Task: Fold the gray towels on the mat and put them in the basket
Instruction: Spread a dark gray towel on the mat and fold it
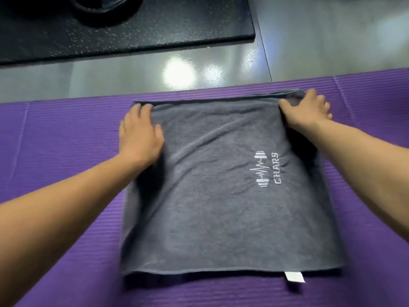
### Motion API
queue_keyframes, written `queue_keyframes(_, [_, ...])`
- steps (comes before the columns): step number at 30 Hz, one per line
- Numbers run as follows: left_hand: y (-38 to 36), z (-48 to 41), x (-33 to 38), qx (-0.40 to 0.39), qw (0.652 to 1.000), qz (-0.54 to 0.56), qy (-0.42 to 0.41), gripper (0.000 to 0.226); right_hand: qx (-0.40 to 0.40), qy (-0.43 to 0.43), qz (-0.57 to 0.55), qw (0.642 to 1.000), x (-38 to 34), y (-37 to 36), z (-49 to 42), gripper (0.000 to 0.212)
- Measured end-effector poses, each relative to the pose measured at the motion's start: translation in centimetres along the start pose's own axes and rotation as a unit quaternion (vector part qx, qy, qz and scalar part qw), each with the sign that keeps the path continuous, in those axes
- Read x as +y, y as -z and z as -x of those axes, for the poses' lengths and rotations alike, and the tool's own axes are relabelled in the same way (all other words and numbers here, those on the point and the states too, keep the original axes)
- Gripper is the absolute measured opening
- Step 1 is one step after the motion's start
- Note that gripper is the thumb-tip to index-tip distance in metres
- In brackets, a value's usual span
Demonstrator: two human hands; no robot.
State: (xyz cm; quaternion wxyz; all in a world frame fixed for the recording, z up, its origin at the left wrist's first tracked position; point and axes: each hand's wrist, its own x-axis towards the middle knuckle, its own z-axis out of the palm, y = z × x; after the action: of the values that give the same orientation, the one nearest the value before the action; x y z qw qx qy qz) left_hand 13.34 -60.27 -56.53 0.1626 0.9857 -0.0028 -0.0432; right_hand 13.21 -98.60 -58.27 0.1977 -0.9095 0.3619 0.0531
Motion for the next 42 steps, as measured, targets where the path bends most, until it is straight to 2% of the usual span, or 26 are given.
queue_keyframes(1, [-0.5, 2.4, 0.4, -0.029, 0.999, -0.02, -0.042, 0.053, 0.015, 0.037, 0.017, 0.999, -0.1, -0.3, 2.2, 0.082])
queue_keyframes(3, [-1.9, 6.8, 0.0, -0.096, 0.992, -0.056, -0.054, 0.056, 0.045, 0.168, 0.047, 0.984, 0.2, -1.6, 7.6, 0.08])
queue_keyframes(6, [-3.5, 11.5, -2.0, -0.124, 0.983, -0.126, -0.055, 0.068, -0.005, 0.382, 0.08, 0.921, 1.4, -4.7, 16.5, 0.073])
queue_keyframes(8, [-3.8, 13.7, -3.8, -0.116, 0.981, -0.15, -0.05, 0.075, -0.063, 0.454, 0.143, 0.877, 2.8, -6.6, 21.2, 0.071])
queue_keyframes(10, [-3.8, 15.8, -5.4, -0.11, 0.982, -0.147, -0.044, 0.076, -0.073, 0.501, 0.193, 0.84, 4.4, -7.6, 23.4, 0.071])
queue_keyframes(14, [-3.3, 20.6, -8.7, -0.106, 0.979, -0.158, -0.067, 0.08, -0.068, 0.524, 0.219, 0.82, 5.4, -7.3, 23.0, 0.073])
queue_keyframes(19, [-1.6, 22.0, -11.0, -0.116, 0.978, -0.168, -0.032, 0.089, -0.082, 0.517, 0.237, 0.818, 5.2, -7.2, 23.4, 0.078])
queue_keyframes(22, [-0.9, 22.4, -8.8, -0.083, 0.991, -0.091, 0.059, 0.088, -0.072, 0.507, 0.224, 0.829, 3.7, -6.1, 23.6, 0.073])
queue_keyframes(25, [0.2, 23.6, -7.2, -0.058, 0.98, 0.015, 0.189, 0.064, -0.057, 0.503, 0.156, 0.848, -1.7, -5.8, 23.1, 0.047])
queue_keyframes(29, [1.5, 25.5, -8.2, -0.107, 0.943, 0.073, 0.306, 0.044, -0.17, 0.434, 0.001, 0.885, -13.1, -7.5, 21.3, 0.022])
queue_keyframes(32, [2.4, 26.8, -9.1, -0.141, 0.916, 0.099, 0.361, 0.036, -0.18, 0.422, -0.023, 0.888, -20.9, -9.2, 19.6, 0.029])
queue_keyframes(34, [2.4, 27.7, -9.6, -0.188, 0.898, 0.094, 0.387, 0.042, -0.168, 0.423, -0.016, 0.89, -24.6, -10.1, 18.3, 0.037])
queue_keyframes(36, [2.0, 28.6, -9.9, -0.206, 0.846, 0.205, 0.447, 0.047, -0.158, 0.401, 0.001, 0.902, -27.2, -10.9, 17.3, 0.041])
queue_keyframes(38, [1.5, 29.0, -9.5, -0.169, 0.766, 0.352, 0.51, 0.043, -0.156, 0.385, 0.033, 0.909, -29.0, -11.6, 16.4, 0.038])
queue_keyframes(40, [1.3, 29.0, -9.0, -0.117, 0.705, 0.424, 0.557, 0.032, -0.164, 0.384, 0.06, 0.907, -30.1, -12.1, 15.6, 0.032])
queue_keyframes(42, [1.7, 28.8, -8.6, -0.082, 0.657, 0.462, 0.59, 0.021, -0.172, 0.38, 0.055, 0.907, -30.4, -12.4, 15.2, 0.024])
